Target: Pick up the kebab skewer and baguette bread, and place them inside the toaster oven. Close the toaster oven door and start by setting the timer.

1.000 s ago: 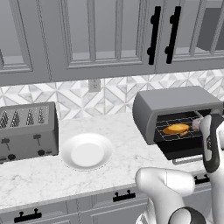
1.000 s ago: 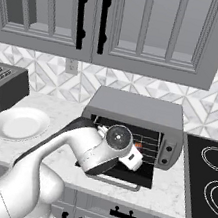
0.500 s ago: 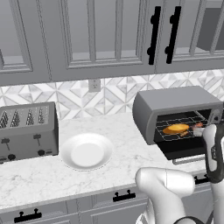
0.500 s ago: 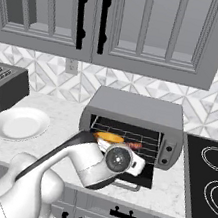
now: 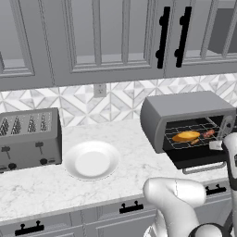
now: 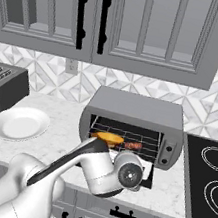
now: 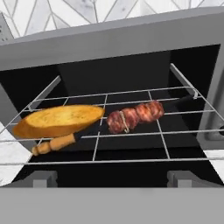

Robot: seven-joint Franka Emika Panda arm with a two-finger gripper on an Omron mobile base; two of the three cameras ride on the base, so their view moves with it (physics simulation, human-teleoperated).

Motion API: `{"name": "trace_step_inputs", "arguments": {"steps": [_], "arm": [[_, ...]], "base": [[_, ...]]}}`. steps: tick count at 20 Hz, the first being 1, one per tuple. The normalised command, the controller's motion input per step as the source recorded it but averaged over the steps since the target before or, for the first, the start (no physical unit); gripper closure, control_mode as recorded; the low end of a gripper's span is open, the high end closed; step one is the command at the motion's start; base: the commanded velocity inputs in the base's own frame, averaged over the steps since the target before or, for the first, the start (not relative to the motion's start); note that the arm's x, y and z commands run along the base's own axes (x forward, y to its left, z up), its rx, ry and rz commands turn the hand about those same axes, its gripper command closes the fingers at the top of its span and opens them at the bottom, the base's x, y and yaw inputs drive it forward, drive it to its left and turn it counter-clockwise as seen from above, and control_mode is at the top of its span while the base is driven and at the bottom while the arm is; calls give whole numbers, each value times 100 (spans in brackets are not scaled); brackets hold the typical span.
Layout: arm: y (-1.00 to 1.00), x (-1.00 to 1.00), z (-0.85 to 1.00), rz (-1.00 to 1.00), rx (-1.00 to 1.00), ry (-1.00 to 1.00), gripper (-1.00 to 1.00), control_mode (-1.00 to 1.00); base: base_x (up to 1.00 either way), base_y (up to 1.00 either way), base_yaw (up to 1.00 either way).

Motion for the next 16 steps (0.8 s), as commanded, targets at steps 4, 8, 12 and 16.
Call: {"name": "trace_step_inputs", "arguments": {"steps": [4, 8, 12, 16], "arm": [[0, 26, 0, 0, 0, 0, -100, -100], [0, 19, -23, 0, 0, 0, -100, -100], [0, 4, -55, 0, -5, -6, -100, -100], [0, 0, -48, 0, -4, -15, -100, -100]], "base": [[0, 0, 0], [0, 0, 0], [0, 0, 0], [0, 0, 0]]}}
